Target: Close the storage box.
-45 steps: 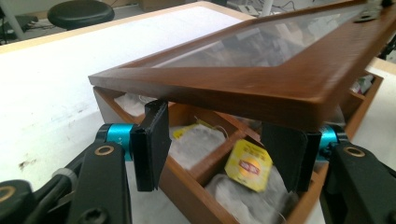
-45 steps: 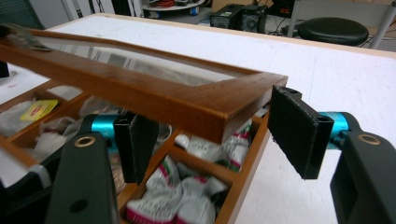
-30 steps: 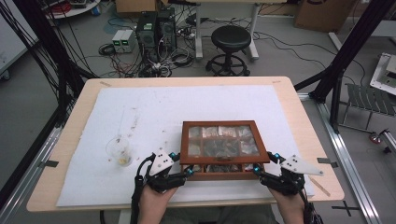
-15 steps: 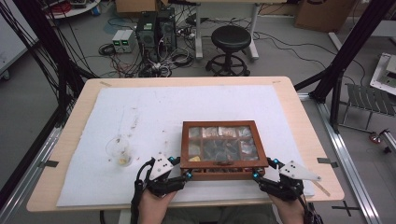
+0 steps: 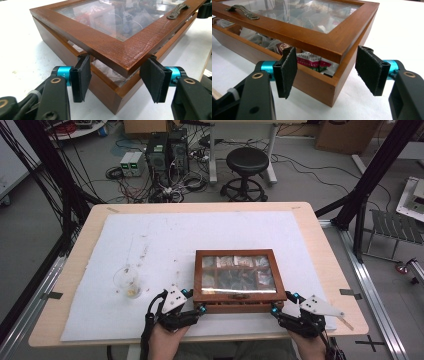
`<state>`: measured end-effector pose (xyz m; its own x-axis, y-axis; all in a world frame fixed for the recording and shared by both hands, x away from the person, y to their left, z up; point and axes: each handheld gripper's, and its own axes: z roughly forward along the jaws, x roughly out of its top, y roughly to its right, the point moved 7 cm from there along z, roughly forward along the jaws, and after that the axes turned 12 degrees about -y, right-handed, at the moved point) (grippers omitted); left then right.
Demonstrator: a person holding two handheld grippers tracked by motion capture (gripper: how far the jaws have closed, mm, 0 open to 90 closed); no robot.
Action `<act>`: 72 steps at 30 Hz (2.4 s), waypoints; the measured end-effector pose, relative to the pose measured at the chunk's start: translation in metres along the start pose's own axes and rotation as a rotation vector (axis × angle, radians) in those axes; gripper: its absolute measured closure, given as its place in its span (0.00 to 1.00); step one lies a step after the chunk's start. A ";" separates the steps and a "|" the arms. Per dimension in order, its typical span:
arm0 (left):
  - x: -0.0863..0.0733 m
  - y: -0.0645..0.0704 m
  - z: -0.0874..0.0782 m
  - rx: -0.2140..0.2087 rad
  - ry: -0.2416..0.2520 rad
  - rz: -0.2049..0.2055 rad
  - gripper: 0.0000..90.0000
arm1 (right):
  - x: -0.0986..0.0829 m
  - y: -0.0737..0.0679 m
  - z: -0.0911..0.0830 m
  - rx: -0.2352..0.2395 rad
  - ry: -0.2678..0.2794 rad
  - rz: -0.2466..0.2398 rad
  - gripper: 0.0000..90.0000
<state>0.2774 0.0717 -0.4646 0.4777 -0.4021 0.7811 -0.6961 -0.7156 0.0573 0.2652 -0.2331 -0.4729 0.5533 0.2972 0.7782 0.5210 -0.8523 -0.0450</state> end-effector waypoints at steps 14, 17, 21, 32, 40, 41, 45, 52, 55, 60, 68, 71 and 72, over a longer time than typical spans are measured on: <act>-0.007 0.005 0.000 0.017 -0.054 -0.002 0.47 | -0.006 0.000 -0.004 0.004 0.002 0.005 0.39; -0.009 0.005 0.000 0.021 -0.069 0.000 0.47 | -0.008 -0.001 -0.003 0.011 -0.007 0.006 0.39; -0.012 0.006 0.001 0.022 -0.080 -0.006 0.47 | -0.010 0.000 -0.001 0.011 -0.011 0.007 0.39; -0.015 0.003 -0.008 0.018 -0.085 -0.015 0.43 | 0.000 0.005 -0.008 0.005 0.027 0.016 0.37; 0.010 -0.012 -0.033 0.021 0.019 0.004 0.32 | 0.026 0.017 -0.023 -0.014 0.105 0.026 0.33; 0.017 -0.015 -0.037 0.020 0.047 0.007 0.27 | 0.032 0.019 -0.025 -0.014 0.118 0.028 0.32; 0.048 -0.027 -0.048 0.031 0.144 0.026 0.23 | 0.064 0.028 -0.034 -0.033 0.163 0.023 0.28; 0.088 -0.042 -0.053 0.033 0.201 0.054 0.23 | 0.113 0.044 -0.039 -0.022 0.185 0.055 0.24; 0.084 -0.043 -0.050 0.014 0.219 0.055 0.23 | 0.116 0.046 -0.040 -0.023 0.197 0.050 0.24; 0.071 -0.045 -0.049 0.056 0.240 0.059 0.23 | 0.106 0.052 -0.039 -0.037 0.198 0.050 0.24; 0.064 -0.047 -0.050 0.069 0.237 0.037 0.23 | 0.098 0.054 -0.042 -0.047 0.191 0.051 0.24; 0.062 -0.045 -0.047 0.054 0.225 0.049 0.23 | 0.095 0.054 -0.041 -0.049 0.181 0.054 0.24; 0.061 -0.044 -0.047 0.057 0.222 0.053 0.23 | 0.094 0.054 -0.041 -0.051 0.177 0.051 0.24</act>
<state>0.3124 0.1056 -0.3906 0.3071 -0.3093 0.9000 -0.6830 -0.7302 -0.0179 0.3191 -0.2688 -0.3766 0.4528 0.1761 0.8741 0.4590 -0.8865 -0.0592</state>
